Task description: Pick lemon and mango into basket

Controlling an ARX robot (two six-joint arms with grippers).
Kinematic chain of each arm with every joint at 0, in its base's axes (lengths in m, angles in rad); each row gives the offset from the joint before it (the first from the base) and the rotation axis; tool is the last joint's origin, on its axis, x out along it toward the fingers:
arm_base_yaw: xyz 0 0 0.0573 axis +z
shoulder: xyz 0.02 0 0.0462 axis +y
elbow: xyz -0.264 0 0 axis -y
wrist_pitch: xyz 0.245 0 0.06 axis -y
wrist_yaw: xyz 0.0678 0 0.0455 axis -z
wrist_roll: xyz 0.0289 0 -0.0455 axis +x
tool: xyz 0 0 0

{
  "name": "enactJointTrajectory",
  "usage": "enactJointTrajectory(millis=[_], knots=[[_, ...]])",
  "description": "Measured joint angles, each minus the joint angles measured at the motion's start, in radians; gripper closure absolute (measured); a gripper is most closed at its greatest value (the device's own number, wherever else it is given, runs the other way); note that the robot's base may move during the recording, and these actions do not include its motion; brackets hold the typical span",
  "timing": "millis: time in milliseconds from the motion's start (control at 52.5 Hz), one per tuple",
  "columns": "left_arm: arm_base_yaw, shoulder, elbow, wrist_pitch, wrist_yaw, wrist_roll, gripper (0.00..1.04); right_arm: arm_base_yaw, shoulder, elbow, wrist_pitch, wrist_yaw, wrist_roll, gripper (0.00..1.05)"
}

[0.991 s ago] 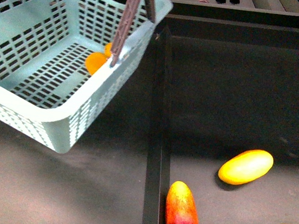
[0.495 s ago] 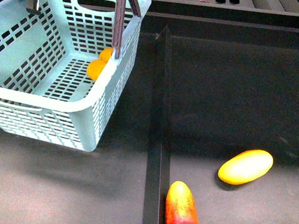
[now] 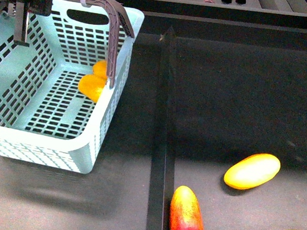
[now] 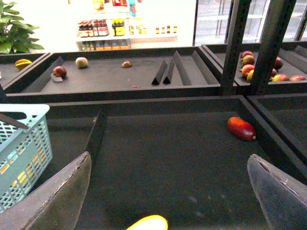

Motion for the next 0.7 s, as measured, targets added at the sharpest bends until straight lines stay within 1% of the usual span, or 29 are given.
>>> enactJointTrajectory(millis=[114,248,305,400,476,591,667,686,705], knots=[[-0.010,-0.037,-0.042,0.006,-0.020,-0.025,0.69,0.000,0.000,0.000,0.000,0.000,0.000,0.09],[-0.019,-0.092,-0.080,0.013,-0.040,-0.033,0.48,0.000,0.000,0.000,0.000,0.000,0.000,0.09],[-0.021,-0.152,-0.122,0.011,-0.064,-0.042,0.34,0.000,0.000,0.000,0.000,0.000,0.000,0.09],[-0.017,-0.250,-0.186,-0.052,-0.115,-0.027,0.17,0.000,0.000,0.000,0.000,0.000,0.000,0.09],[-0.007,-0.330,-0.238,-0.106,-0.146,-0.015,0.06,0.000,0.000,0.000,0.000,0.000,0.000,0.09],[-0.002,-0.462,-0.317,-0.175,-0.203,-0.025,0.07,0.000,0.000,0.000,0.000,0.000,0.000,0.09],[-0.027,-0.536,-0.325,-0.228,-0.218,-0.026,0.07,0.000,0.000,0.000,0.000,0.000,0.000,0.09],[-0.032,-0.550,-0.336,-0.196,-0.200,0.008,0.08,0.000,0.000,0.000,0.000,0.000,0.000,0.09],[-0.032,-0.568,-0.367,-0.106,-0.151,0.095,0.12,0.000,0.000,0.000,0.000,0.000,0.000,0.09]])
